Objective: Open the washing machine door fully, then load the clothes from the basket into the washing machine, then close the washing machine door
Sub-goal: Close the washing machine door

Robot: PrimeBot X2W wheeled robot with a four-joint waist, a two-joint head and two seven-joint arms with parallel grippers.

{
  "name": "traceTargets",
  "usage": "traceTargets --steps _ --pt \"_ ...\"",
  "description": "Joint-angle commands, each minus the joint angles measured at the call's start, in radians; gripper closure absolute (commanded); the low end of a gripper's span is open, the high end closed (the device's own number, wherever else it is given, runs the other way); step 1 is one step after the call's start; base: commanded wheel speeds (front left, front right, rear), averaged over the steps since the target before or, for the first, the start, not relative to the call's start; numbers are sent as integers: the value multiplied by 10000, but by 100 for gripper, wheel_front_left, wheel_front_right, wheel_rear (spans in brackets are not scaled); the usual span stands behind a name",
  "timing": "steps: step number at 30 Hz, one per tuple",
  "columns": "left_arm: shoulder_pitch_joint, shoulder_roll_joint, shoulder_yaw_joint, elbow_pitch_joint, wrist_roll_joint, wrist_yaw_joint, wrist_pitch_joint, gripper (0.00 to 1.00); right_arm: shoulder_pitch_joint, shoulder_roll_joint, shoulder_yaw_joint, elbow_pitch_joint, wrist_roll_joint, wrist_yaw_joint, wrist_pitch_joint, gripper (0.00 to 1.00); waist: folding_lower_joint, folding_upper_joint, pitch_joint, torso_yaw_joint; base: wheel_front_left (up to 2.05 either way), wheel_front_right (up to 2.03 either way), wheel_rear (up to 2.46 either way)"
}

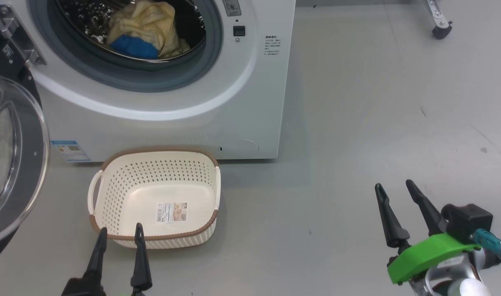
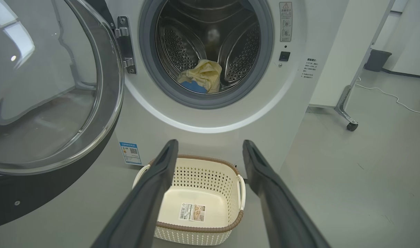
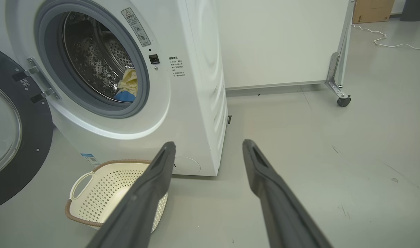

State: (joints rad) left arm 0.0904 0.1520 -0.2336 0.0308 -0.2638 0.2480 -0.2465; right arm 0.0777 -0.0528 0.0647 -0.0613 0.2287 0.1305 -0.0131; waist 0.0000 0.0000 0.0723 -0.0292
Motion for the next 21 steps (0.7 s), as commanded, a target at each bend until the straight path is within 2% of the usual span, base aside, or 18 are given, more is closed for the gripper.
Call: traceTargets --steps 1,11,21 --pt "-296 171 289 -394 125 692 -108 0 -336 -29 160 -376 -61 2 -80 0 0 0 23 18 0 0 0" --pt "-436 270 264 -442 176 711 -116 0 -310 -50 -38 -419 -97 2 -93 0 0 0 172 475 0 0 0" --pt "-469 281 305 -521 172 733 -133 0 -274 -224 -74 -631 -136 2 96 0 0 0 132 2147 0 0 0"
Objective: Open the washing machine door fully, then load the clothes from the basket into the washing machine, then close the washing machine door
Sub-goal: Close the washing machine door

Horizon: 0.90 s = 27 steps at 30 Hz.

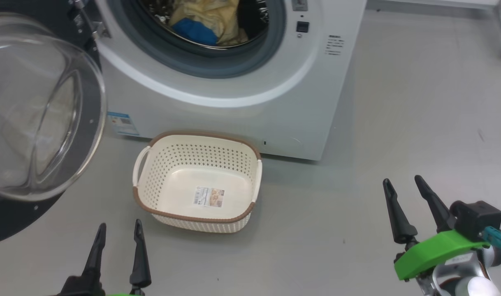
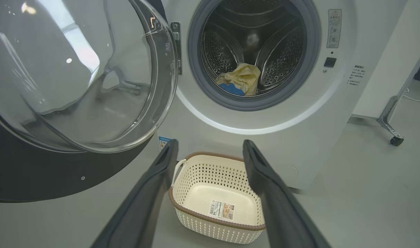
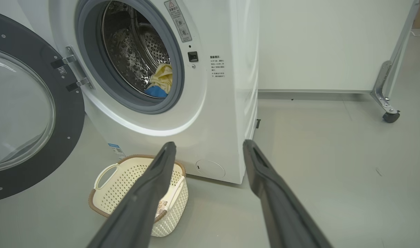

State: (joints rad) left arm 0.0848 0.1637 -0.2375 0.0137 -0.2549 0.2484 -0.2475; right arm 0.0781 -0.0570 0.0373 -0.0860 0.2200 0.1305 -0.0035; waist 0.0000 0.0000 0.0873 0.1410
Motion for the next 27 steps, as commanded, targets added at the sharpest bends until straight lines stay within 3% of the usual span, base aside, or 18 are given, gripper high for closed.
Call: traceTargets --steps 1,7,13,27 --pt "-423 149 330 -363 76 711 -126 0 -257 -203 182 -416 -55 2 27 0 0 0 -24 676 0 0 0" --pt "-324 140 334 -397 89 701 -134 0 -165 -251 251 -472 -57 2 154 0 0 0 -240 1775 0 0 0" --pt "-92 168 428 -452 -10 690 -137 0 -31 -185 395 -456 5 2 198 0 0 0 -455 2446 0 0 0" --pt "139 94 424 -578 -48 762 -141 0 40 -100 504 -485 -14 2 276 0 0 0 -524 2829 0 0 0"
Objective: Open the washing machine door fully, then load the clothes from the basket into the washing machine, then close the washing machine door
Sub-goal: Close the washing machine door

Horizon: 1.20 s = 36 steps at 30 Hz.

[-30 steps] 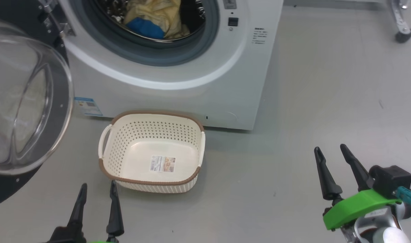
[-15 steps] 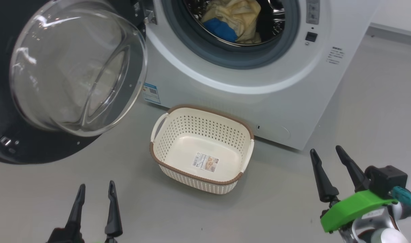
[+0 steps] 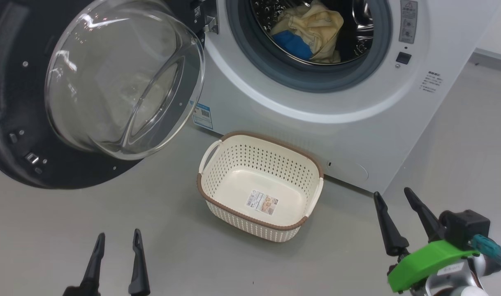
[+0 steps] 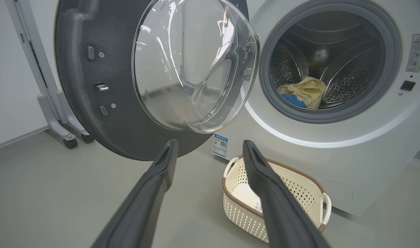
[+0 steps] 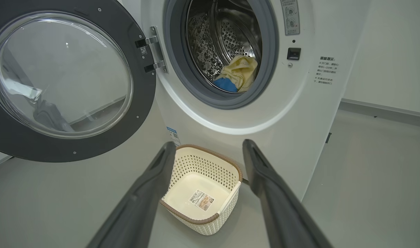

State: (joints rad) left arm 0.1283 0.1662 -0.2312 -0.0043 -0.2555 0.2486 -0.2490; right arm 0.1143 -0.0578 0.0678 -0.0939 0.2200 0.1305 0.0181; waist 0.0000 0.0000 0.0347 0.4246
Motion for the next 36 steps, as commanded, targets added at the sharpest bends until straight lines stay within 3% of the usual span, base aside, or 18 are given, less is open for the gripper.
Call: traceTargets --steps 1,8,9,10,11,12,20,25,29,36 --pt "-301 60 360 -395 -47 761 -125 0 -323 -99 209 -409 -13 2 65 0 0 0 2 -16 0 0 0" --pt "-469 -262 479 -808 -410 505 -126 0 -301 -149 152 -497 -31 2 133 0 0 0 78 -26 0 0 0" --pt "-527 -305 526 -989 -434 400 -126 7 -299 -160 126 -517 -37 2 146 0 0 0 91 -11 0 0 0" --pt "-603 -403 621 -1243 -510 299 -127 38 -292 -169 98 -539 -43 2 160 0 0 0 105 11 0 0 0" --pt "-672 -490 721 -1489 -614 146 -127 91 -292 -174 75 -566 -52 2 175 0 0 0 125 30 0 0 0" --pt "-759 -581 842 -1766 -731 -24 -127 100 -295 -175 55 -591 -61 2 191 0 0 0 138 50 0 0 0" --pt "-2418 -1096 2371 -3878 -2421 -1669 -127 100 -329 -229 45 -798 -161 2 352 0 0 0 161 216 0 0 0" --pt "-4059 -1033 3690 -3424 -4076 -2614 -124 100 -338 -306 106 -939 -233 2 446 0 0 0 193 199 0 0 0" --pt "-6001 46 5096 -1649 -5960 -2929 622 100 -458 -431 184 -1064 -250 2 519 0 0 0 383 -12 0 0 0" --pt "-8048 1417 6752 1424 -8428 -2844 1991 100 -530 -533 104 -1208 -230 2 600 0 0 0 717 -446 0 0 0"
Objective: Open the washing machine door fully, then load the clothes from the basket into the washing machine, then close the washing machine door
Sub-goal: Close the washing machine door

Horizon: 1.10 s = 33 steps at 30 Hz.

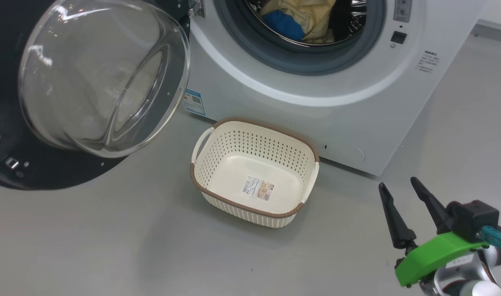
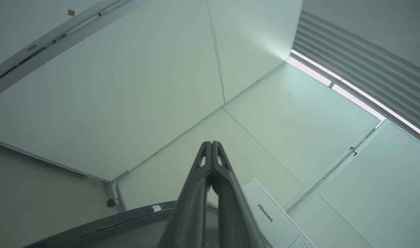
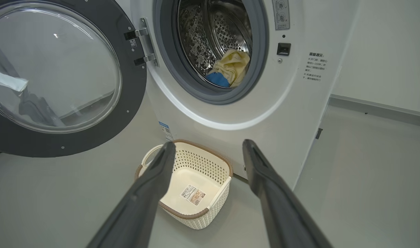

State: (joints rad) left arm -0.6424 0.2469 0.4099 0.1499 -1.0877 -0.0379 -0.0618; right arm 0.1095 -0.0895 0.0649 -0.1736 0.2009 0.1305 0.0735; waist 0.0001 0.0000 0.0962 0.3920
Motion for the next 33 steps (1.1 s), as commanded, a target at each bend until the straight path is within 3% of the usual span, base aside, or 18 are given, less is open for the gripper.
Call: traceTargets --steps 1,9,16,33 --pt "-524 768 524 288 -330 53 245 100 -482 -222 118 -428 -31 2 53 0 -1 0 147 -179 0 0 0" --pt "-1157 1543 1527 2905 -1766 319 1325 100 -477 -371 172 -498 76 2 123 0 -1 0 306 -541 0 0 0" --pt "-1020 1839 2158 4515 -2513 575 2004 100 -464 -416 209 -557 105 2 210 0 -1 0 349 -743 0 0 0" --pt "-1396 2105 1784 5920 -2740 44 3099 100 -471 -476 333 -624 219 2 348 0 -1 0 424 -1085 0 0 0"
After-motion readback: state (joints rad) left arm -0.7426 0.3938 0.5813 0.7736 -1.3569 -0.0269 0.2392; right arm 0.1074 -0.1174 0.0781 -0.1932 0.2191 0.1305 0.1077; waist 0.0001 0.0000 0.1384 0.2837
